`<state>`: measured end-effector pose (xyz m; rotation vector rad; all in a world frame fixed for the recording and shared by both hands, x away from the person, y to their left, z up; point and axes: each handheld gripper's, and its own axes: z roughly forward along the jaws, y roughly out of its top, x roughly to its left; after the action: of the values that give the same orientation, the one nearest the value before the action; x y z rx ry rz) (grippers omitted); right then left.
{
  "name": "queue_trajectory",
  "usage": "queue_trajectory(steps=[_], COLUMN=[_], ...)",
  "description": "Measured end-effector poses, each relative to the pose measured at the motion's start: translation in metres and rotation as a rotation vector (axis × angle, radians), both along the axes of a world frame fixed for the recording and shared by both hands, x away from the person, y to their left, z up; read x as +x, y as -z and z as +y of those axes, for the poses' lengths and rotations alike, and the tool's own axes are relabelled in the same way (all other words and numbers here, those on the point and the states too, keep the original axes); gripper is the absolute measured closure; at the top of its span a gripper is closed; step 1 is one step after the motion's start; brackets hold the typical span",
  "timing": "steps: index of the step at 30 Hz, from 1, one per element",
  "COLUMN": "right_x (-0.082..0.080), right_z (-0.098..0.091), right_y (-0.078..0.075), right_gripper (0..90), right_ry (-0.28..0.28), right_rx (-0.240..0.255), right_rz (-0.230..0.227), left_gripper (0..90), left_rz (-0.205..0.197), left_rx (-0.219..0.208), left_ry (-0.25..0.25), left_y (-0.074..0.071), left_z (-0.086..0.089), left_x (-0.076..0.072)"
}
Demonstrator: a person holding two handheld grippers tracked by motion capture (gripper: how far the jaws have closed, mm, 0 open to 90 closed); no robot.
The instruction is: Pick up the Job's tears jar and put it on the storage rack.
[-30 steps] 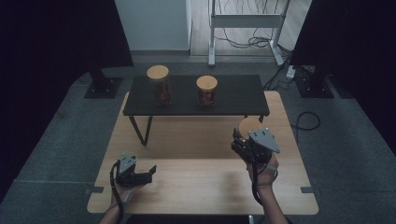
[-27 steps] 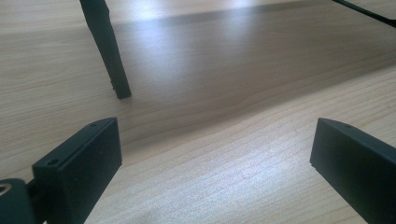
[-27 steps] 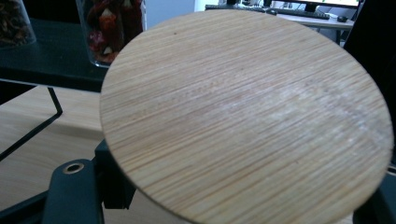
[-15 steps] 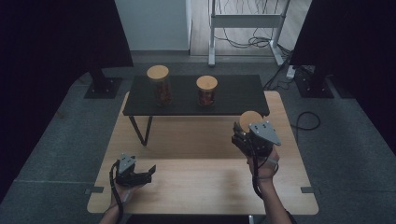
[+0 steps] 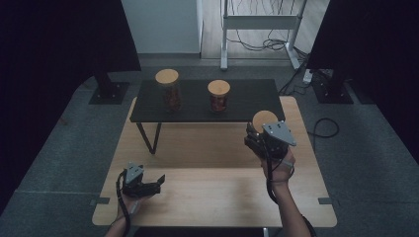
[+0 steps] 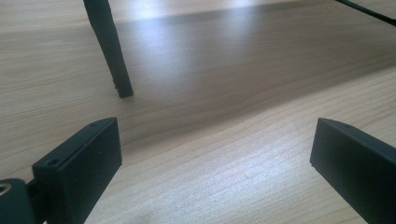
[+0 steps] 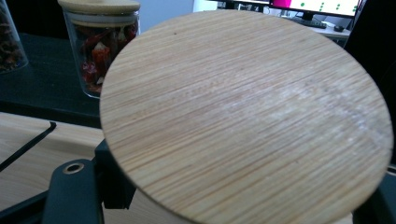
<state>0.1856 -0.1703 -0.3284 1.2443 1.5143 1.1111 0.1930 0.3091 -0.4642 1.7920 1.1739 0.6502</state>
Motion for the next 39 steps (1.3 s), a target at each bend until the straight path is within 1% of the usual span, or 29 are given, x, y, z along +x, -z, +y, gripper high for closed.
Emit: queue_trajectory(steps=[10,20,39], right_x=[0.006,0.013,0.034], right_z=[0.004,0.008,0.009], right_y=[-0.007,-0.01,-0.016], right_gripper=[25.0,25.0,25.0], right_ry=[-0.001,0.0,0.016], right_rx=[-0.014,-0.022,-0.022], right_rz=[-0.006,-0.005,-0.003], left_gripper=[1.8,1.8,1.8], left_rz=[0.001,0.002,0.011], left_rx=[0.001,0.002,0.003], left_ry=[0.002,0.001,-0.005], left_y=[0.0,0.0,0.002], left_z=[0.0,0.001,0.002], left_x=[0.0,0.001,0.003])
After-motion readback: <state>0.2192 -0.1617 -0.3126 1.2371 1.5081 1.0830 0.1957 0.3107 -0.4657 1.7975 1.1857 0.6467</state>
